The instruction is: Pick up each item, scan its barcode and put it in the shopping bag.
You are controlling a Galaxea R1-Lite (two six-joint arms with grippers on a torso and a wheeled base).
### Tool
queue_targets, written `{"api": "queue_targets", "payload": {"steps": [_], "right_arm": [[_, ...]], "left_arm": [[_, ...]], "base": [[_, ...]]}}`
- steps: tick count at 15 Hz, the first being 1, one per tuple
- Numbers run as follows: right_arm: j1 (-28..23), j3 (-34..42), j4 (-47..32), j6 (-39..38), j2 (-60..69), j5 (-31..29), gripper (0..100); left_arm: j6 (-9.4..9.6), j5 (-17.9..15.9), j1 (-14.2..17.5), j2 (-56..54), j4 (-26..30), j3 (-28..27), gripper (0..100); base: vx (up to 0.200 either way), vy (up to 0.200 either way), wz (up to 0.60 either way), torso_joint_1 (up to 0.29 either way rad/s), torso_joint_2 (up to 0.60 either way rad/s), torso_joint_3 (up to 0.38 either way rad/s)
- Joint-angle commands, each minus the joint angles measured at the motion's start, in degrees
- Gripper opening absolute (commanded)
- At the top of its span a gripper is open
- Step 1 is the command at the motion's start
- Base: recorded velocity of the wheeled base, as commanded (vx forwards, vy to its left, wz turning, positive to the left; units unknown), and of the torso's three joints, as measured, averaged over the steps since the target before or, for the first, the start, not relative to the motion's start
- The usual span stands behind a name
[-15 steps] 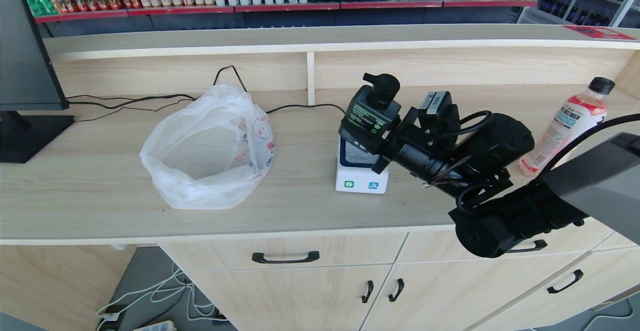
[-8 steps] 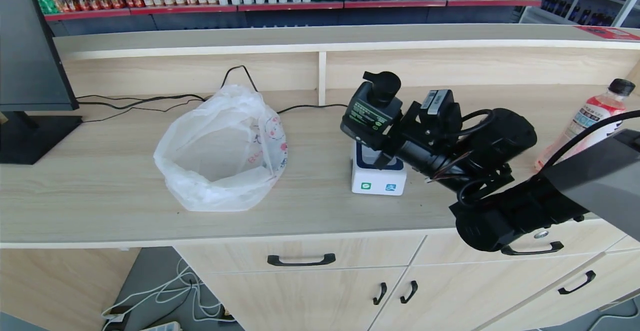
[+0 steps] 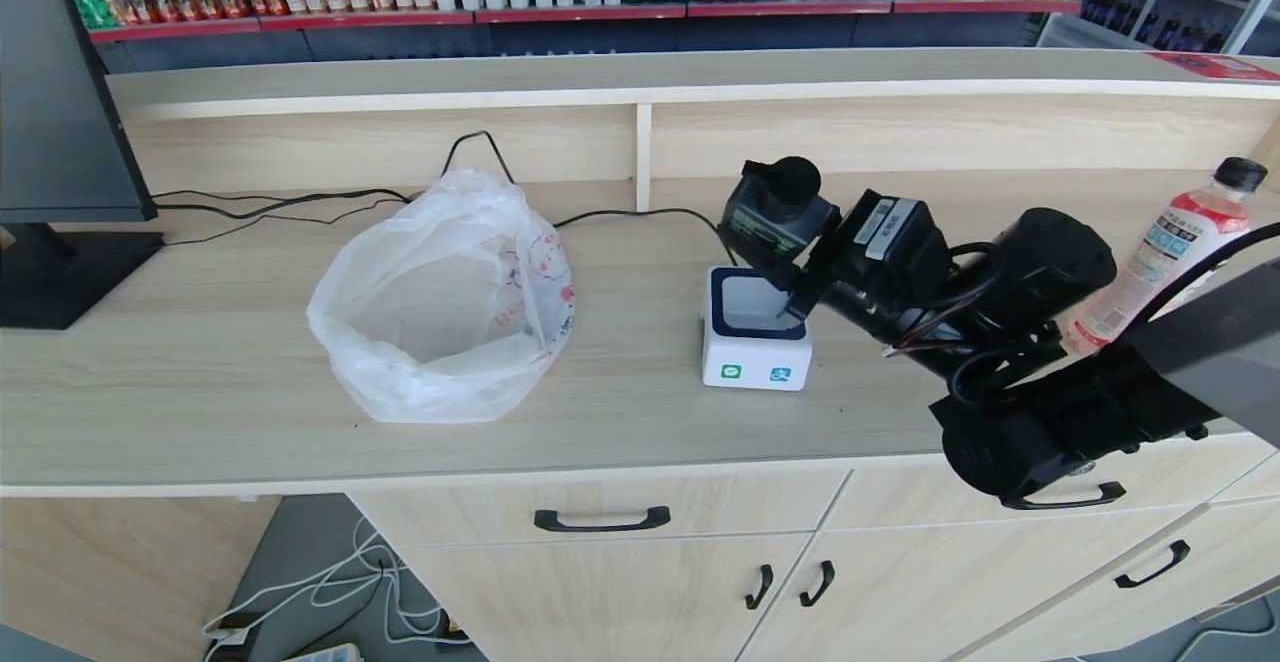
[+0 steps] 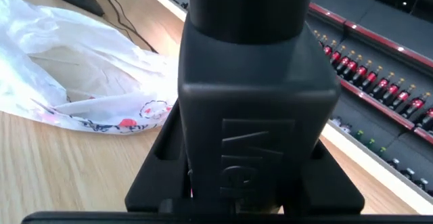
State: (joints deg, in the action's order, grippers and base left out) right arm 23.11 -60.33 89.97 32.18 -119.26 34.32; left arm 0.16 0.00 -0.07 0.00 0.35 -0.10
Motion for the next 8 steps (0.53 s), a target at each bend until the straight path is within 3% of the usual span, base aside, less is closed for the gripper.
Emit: {"api": "queue_targets", "payload": {"steps": [1, 8], "right_arm": [[0.18, 2.85, 0.03, 1.83, 0.7, -0.39, 0], [-2.46, 2.24, 0.03, 4.64, -2.03, 0.05, 0]], "left_arm": [[0.02, 0.0, -0.01, 0.0, 0.0, 0.01, 100], [0.02, 0.0, -0.01, 0.0, 0.0, 0.01, 100]], "base": [[0.0, 0.0, 0.0, 0.0, 0.0, 0.0], [0.0, 0.0, 0.0, 0.0, 0.0, 0.0]]}}
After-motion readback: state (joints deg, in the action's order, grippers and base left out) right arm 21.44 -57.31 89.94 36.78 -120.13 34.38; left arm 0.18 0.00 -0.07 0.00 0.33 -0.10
